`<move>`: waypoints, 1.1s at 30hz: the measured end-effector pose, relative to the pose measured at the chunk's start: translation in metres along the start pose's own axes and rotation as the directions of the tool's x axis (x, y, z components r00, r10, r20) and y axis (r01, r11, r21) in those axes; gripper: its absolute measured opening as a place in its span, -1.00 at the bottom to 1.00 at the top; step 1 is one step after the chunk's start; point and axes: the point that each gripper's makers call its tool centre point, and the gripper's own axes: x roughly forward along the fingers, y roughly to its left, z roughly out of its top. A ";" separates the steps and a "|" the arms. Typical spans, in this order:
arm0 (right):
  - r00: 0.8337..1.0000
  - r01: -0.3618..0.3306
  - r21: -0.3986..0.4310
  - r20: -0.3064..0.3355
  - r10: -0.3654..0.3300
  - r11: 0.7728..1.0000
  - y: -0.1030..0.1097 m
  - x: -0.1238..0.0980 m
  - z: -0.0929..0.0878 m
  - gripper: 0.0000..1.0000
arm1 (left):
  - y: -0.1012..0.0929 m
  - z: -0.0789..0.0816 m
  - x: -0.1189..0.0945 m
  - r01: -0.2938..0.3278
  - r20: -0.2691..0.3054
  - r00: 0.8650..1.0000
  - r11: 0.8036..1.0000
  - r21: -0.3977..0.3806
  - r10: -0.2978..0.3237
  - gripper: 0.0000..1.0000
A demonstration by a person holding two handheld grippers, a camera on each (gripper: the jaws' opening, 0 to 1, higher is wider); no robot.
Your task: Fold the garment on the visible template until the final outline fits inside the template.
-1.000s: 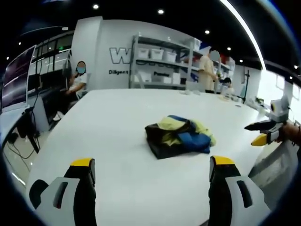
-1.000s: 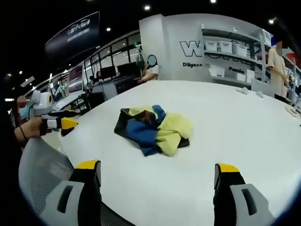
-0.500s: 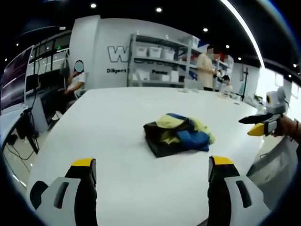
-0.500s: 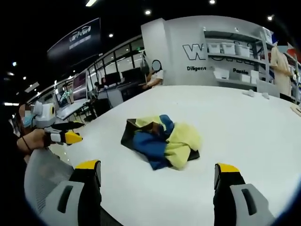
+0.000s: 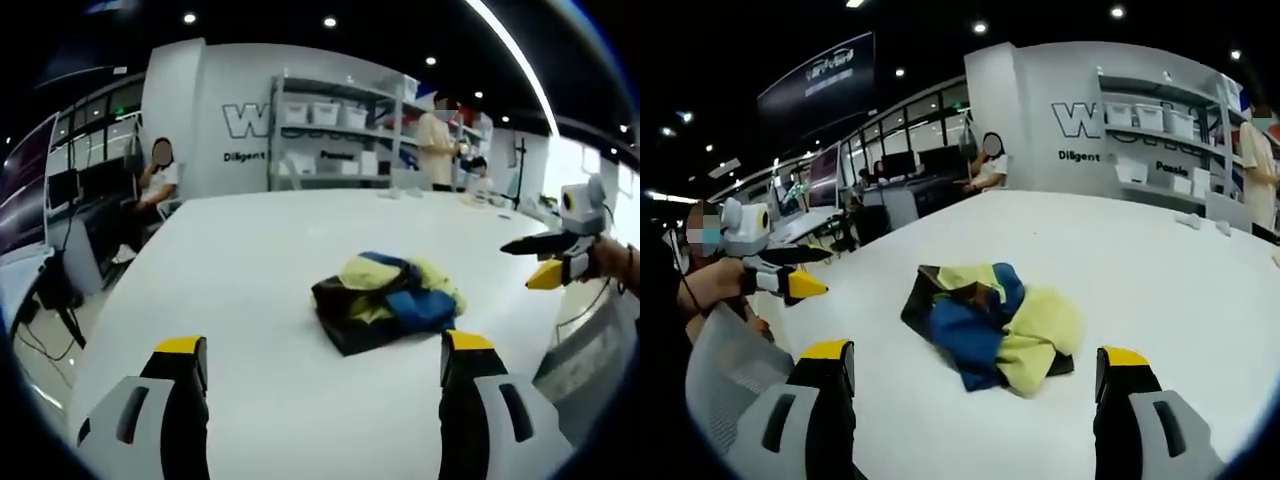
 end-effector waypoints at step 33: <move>0.997 -0.072 -0.264 -0.035 0.065 0.962 -0.026 0.096 0.004 -0.10 | 0.009 0.003 0.098 0.090 -0.057 0.994 0.995 -0.033 -0.092 0.37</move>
